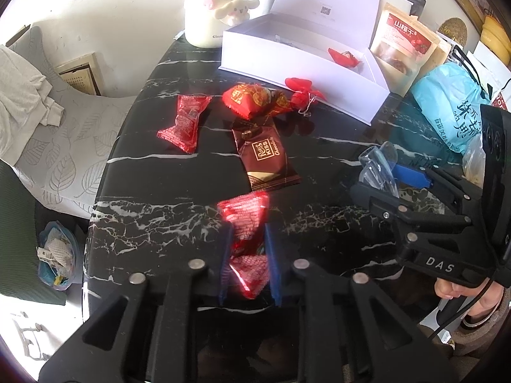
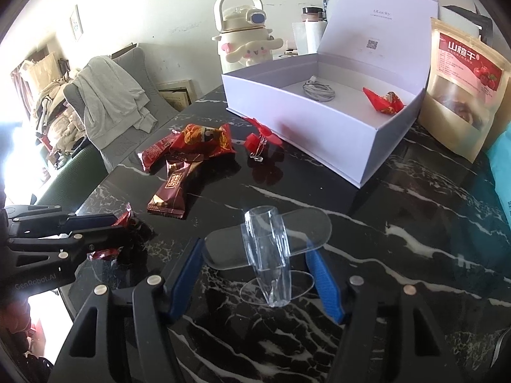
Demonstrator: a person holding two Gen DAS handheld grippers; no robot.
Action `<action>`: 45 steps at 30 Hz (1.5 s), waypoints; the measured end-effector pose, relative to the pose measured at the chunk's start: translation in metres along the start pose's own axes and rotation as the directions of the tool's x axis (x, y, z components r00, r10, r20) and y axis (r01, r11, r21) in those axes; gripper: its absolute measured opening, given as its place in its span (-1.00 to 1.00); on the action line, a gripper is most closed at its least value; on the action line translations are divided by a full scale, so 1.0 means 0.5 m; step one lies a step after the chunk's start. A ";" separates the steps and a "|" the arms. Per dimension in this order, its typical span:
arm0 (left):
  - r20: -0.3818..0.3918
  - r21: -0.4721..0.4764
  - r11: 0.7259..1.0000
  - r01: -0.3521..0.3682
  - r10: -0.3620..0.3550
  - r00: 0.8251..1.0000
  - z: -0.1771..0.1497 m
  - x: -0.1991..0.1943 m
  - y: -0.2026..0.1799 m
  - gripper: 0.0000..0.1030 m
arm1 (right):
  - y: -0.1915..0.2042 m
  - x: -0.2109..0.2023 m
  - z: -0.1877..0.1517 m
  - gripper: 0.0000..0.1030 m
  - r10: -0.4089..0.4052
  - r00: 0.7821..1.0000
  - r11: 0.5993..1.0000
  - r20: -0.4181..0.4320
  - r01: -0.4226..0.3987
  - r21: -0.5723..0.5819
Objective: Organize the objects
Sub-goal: 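Lift and carry the red candy and the clear stand toward the white box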
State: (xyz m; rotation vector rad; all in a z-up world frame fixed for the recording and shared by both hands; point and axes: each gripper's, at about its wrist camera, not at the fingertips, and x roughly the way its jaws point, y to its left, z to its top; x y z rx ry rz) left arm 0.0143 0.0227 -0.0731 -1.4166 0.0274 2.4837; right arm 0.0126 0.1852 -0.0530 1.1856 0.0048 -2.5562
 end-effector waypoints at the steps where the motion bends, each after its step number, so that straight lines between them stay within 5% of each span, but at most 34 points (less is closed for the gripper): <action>1: 0.000 0.000 1.000 0.002 -0.002 1.000 -0.001 0.000 0.000 -0.64 | 0.000 -0.003 0.000 0.30 0.002 1.000 1.000 0.002 -0.002 -0.002; 28: 0.127 0.094 0.995 0.033 -0.045 0.991 0.111 -0.085 -0.093 -0.66 | -0.022 -0.150 0.074 0.30 0.023 0.996 0.998 0.091 -0.018 -0.056; 45: 0.145 0.204 0.975 0.083 -0.114 0.983 0.213 -0.060 -0.183 -0.66 | -0.096 -0.176 0.132 0.30 -0.009 0.994 0.998 0.111 0.016 -0.062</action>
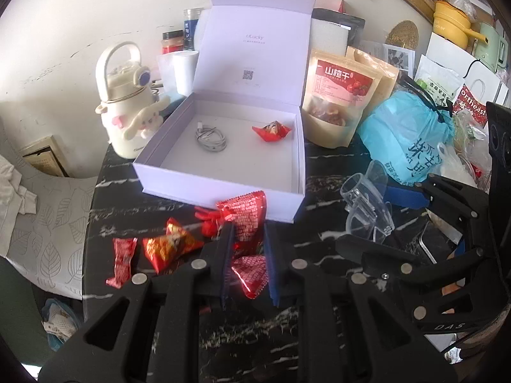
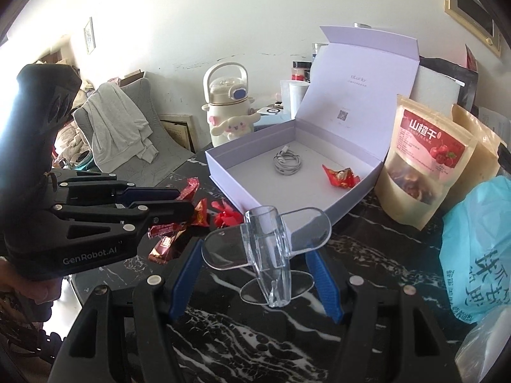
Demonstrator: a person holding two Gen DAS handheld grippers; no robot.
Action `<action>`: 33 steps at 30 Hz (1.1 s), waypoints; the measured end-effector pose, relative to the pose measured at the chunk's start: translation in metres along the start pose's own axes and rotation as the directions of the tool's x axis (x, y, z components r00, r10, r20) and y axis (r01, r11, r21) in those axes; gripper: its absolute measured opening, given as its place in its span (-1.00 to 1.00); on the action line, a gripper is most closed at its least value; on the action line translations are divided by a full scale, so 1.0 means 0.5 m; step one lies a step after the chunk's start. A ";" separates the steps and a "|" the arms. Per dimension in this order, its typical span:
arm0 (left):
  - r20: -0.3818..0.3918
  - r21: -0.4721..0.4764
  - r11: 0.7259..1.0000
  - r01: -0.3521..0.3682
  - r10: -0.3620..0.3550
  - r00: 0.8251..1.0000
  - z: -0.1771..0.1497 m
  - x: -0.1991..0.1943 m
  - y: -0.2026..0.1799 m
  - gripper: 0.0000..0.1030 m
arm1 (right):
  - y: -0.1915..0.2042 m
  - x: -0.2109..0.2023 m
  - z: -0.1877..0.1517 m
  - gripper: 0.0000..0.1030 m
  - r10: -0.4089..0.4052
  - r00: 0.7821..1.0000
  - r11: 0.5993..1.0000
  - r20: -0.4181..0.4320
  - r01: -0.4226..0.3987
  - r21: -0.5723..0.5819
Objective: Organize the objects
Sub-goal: 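Lift and carry the red candy and the clear stand toward the white box, then lower the clear stand into the box with the right tool while the left tool holds the candy above it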
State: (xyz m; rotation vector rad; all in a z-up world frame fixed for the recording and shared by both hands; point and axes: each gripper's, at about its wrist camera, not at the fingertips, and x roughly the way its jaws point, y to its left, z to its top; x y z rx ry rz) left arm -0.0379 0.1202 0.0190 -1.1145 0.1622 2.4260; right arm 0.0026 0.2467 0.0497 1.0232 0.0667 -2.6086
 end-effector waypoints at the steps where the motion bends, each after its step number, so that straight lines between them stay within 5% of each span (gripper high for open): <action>1: -0.001 0.003 1.000 0.003 -0.003 1.000 0.006 0.006 0.000 -0.66 | -0.005 0.003 0.004 0.30 -0.001 1.000 1.000 -0.001 0.001 0.000; 33: -0.055 0.043 0.999 0.018 -0.016 0.998 0.212 0.246 0.039 -0.66 | -0.180 0.191 0.146 0.30 -0.042 0.998 0.999 -0.038 0.042 0.007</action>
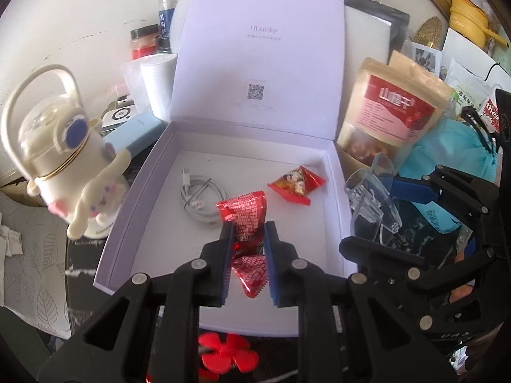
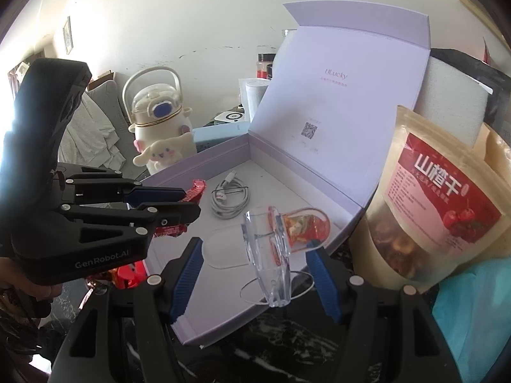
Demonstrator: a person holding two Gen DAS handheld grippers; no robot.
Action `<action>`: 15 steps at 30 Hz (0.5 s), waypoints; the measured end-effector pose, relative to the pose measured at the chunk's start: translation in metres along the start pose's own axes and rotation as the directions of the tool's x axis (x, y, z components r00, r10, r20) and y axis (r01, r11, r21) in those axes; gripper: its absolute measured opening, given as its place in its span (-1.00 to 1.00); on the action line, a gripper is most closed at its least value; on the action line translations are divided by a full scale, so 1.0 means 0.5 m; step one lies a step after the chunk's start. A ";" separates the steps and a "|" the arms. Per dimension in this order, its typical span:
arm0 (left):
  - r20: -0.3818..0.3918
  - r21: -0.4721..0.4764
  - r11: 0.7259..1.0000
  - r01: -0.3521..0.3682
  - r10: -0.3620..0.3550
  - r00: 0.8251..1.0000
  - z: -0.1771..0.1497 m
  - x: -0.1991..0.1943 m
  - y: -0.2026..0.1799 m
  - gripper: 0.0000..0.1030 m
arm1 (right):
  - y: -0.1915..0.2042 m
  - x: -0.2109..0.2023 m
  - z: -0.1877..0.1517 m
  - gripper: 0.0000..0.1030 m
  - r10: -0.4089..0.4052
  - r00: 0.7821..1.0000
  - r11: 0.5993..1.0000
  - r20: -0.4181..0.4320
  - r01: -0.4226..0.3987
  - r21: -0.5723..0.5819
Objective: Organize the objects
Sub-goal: 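Lower the clear stand into the box with the right tool while the left tool holds the candy above it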
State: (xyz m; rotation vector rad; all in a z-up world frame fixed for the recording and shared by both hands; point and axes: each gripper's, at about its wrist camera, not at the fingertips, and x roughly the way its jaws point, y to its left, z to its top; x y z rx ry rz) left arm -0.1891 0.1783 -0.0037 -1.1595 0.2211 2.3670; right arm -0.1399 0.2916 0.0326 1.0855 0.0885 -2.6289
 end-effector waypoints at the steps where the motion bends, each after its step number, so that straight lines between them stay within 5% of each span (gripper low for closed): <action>1: -0.002 0.002 1.000 0.000 0.000 1.000 0.007 0.011 0.003 -0.66 | -0.004 0.008 0.004 0.30 0.000 1.000 1.000 -0.002 0.000 0.001; 15: -0.042 0.028 1.000 0.005 -0.004 0.999 0.067 0.118 0.025 -0.66 | -0.051 0.108 0.037 0.30 -0.009 0.999 1.000 -0.040 0.010 0.015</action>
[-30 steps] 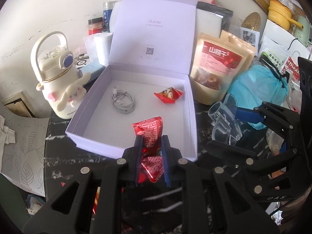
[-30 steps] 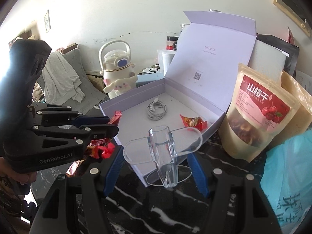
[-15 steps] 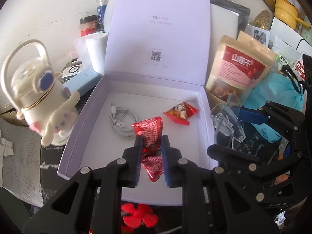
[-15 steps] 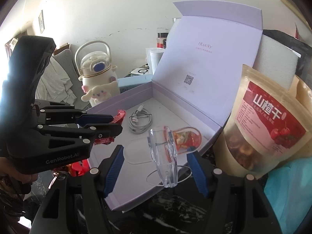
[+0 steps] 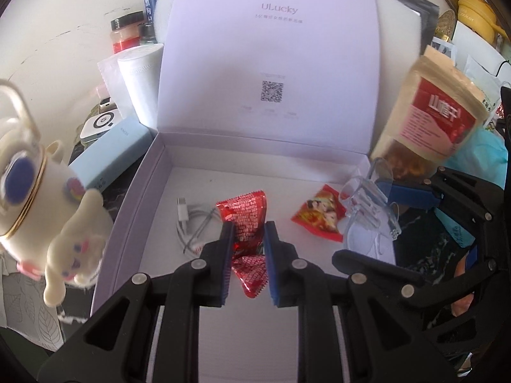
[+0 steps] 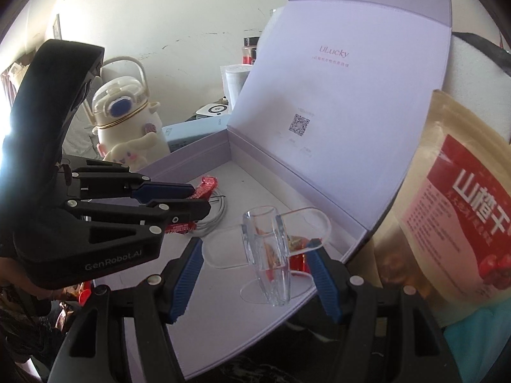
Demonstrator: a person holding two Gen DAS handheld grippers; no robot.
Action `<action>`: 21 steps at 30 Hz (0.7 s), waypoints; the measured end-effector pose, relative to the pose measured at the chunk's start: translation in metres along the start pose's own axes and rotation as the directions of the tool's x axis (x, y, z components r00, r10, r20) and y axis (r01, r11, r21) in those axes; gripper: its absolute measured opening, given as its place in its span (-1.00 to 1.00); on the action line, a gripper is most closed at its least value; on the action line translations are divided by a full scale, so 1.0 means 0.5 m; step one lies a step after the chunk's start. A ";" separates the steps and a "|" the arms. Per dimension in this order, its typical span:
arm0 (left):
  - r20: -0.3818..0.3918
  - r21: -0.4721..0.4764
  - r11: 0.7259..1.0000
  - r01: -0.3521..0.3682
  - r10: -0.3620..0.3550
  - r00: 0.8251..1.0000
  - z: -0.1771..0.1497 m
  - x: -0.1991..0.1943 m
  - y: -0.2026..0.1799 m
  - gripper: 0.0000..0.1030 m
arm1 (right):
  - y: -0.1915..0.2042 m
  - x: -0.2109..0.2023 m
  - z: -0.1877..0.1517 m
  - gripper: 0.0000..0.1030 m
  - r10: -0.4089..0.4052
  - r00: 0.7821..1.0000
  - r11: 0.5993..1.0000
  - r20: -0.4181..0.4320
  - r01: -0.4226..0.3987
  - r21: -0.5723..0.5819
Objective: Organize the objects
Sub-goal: 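Lower the clear stand into the box with the right tool while the left tool holds the candy above it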
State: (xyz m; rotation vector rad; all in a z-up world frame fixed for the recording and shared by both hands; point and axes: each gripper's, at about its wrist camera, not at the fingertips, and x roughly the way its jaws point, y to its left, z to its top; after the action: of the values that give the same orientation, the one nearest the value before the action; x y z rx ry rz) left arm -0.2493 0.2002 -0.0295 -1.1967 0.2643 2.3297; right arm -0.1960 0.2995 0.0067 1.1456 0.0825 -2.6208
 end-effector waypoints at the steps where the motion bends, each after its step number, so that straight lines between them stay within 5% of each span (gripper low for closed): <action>1: -0.003 0.006 1.000 -0.005 0.005 1.000 0.006 0.007 0.001 -0.66 | -0.003 0.005 0.003 0.30 -0.003 1.000 1.000 -0.001 0.003 0.000; 21: -0.081 0.023 0.999 -0.044 0.046 0.996 0.047 0.094 0.037 -0.66 | -0.028 0.085 0.030 0.30 -0.043 0.998 0.999 -0.047 0.042 -0.023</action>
State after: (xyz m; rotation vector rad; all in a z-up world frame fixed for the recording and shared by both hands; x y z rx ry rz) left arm -0.2984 0.2099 -0.0544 -1.2891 0.3474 2.3138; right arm -0.2378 0.3008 -0.0147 1.2109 0.1466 -2.6229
